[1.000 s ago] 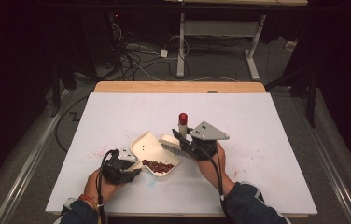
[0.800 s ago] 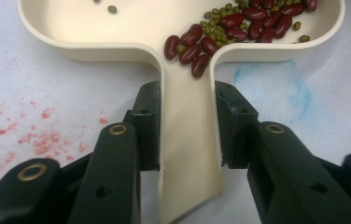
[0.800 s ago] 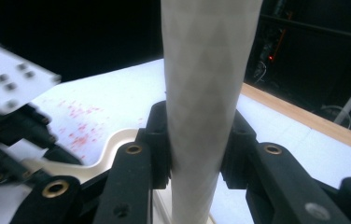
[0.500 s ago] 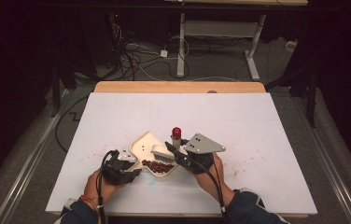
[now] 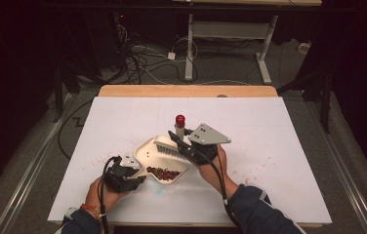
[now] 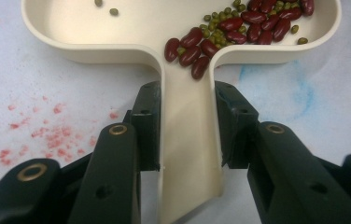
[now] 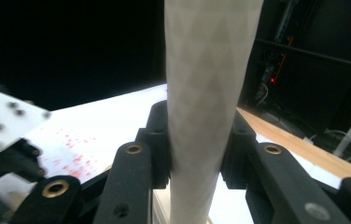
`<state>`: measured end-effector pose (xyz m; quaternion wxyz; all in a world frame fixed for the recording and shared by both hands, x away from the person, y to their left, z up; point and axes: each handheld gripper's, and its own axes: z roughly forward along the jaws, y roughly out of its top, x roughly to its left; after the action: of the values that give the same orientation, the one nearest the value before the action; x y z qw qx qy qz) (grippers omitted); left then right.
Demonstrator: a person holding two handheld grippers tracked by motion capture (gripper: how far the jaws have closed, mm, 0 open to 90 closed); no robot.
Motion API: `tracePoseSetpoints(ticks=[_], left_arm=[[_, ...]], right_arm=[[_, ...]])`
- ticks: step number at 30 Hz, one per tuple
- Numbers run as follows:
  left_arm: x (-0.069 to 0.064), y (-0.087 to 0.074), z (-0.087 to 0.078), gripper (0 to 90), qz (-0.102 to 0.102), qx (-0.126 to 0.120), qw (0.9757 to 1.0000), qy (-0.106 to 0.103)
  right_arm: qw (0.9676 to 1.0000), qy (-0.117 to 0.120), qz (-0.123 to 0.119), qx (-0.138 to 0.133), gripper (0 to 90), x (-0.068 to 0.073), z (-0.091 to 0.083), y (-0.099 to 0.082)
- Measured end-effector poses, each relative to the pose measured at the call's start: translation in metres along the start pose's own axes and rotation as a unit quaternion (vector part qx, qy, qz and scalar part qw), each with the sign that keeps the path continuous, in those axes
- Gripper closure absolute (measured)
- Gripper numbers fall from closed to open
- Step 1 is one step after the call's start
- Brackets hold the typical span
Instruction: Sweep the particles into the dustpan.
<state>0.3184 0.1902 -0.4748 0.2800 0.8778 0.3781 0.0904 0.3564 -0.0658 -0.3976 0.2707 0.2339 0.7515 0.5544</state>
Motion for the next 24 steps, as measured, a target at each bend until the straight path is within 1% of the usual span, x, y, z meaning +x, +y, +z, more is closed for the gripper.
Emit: tracePoseSetpoints(ticks=[1, 2, 3, 4, 5, 8, 9, 10, 12, 14, 16, 20, 23, 24], left_arm=[[0.001, 0.0, 0.0, 63.4, -0.002, -0.001, 1.0, -0.002], [0.001, 0.0, 0.001, 63.4, -0.003, -0.001, 1.0, -0.003], [0.0, 0.0, 0.001, 63.4, -0.002, -0.001, 1.0, -0.002], [0.0, 0.0, 0.001, 63.5, -0.002, -0.002, 1.0, -0.001], [-0.001, 0.001, 0.001, 63.5, -0.003, -0.002, 1.0, -0.001], [-0.004, 0.001, 0.0, 63.5, 0.003, -0.002, 1.0, 0.005], [-0.005, 0.001, 0.0, 63.5, 0.001, -0.004, 1.0, 0.005], [-0.006, 0.002, 0.0, 63.5, -0.001, -0.005, 1.0, 0.005], [-0.007, 0.003, 0.001, 63.5, -0.002, -0.007, 1.0, 0.005], [-0.008, 0.004, 0.003, 63.5, -0.006, -0.008, 0.9999, 0.007], [-0.009, 0.005, 0.004, 63.5, -0.005, -0.007, 0.9999, 0.008], [-0.009, 0.006, 0.005, 63.4, -0.002, -0.002, 1.0, 0.007], [-0.009, 0.005, 0.004, 63.3, -0.003, -0.011, 0.9999, 0.009], [-0.008, 0.004, 0.003, 63.3, 0.001, -0.009, 0.9999, 0.008]], right_arm=[[1.0, -0.003, -0.007, 0.003, 69.9, 0.0, 0.007, -0.002], [0.9999, -0.007, -0.014, 0.005, 70.0, -0.001, 0.018, -0.007], [0.9999, -0.007, -0.014, 0.005, 70.0, -0.001, 0.018, -0.007], [0.9999, -0.008, -0.013, 0.002, 69.9, -0.003, 0.026, -0.008], [0.9999, -0.008, -0.013, 0.002, 69.9, -0.003, 0.026, -0.008], [0.9999, -0.005, -0.013, -0.003, 70.0, -0.005, 0.033, -0.008], [0.9999, -0.005, -0.011, -0.004, 70.0, -0.004, 0.035, -0.008], [1.0, 0.0, -0.008, -0.004, 70.0, -0.002, 0.037, -0.007], [0.9999, 0.008, -0.011, -0.004, 70.0, 0.002, 0.04, -0.008], [0.9997, 0.021, -0.01, -0.002, 70.0, 0.007, 0.04, -0.009], [0.9996, 0.029, -0.008, -0.004, 69.9, 0.011, 0.039, -0.011], [0.999, 0.045, -0.007, -0.005, 69.8, 0.02, 0.031, -0.013], [0.9986, 0.052, -0.009, -0.01, 69.9, 0.023, 0.023, -0.014], [0.9984, 0.055, -0.009, -0.009, 69.9, 0.022, 0.021, -0.013]])
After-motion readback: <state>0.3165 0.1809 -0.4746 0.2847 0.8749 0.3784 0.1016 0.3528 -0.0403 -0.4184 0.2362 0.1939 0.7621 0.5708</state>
